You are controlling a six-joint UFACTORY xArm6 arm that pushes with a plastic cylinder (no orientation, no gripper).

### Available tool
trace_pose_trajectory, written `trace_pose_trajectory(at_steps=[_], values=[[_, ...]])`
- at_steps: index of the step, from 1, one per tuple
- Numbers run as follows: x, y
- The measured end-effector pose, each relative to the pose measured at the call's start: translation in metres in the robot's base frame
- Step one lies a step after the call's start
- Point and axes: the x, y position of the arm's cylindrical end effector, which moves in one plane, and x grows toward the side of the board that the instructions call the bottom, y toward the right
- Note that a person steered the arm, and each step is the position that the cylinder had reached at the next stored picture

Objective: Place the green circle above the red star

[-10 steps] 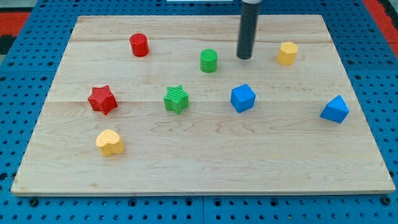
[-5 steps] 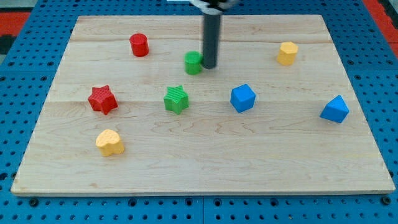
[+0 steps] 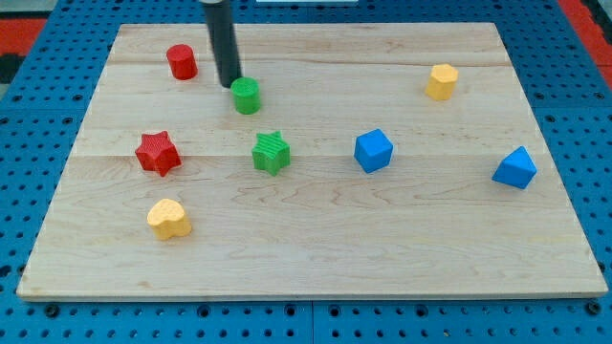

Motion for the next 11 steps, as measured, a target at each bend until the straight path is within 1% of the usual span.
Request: trace_pose_trajectory(at_steps=[2, 3, 4, 5, 6, 7, 8, 9, 10, 11], values=[[0.005, 0.036], [0.018, 0.058], [0.029, 0.047], [0.029, -0.001], [0.045, -0.001], [0.049, 0.005], [0.045, -0.053], [0.047, -0.08], [0.055, -0.039], [0.057, -0.029]])
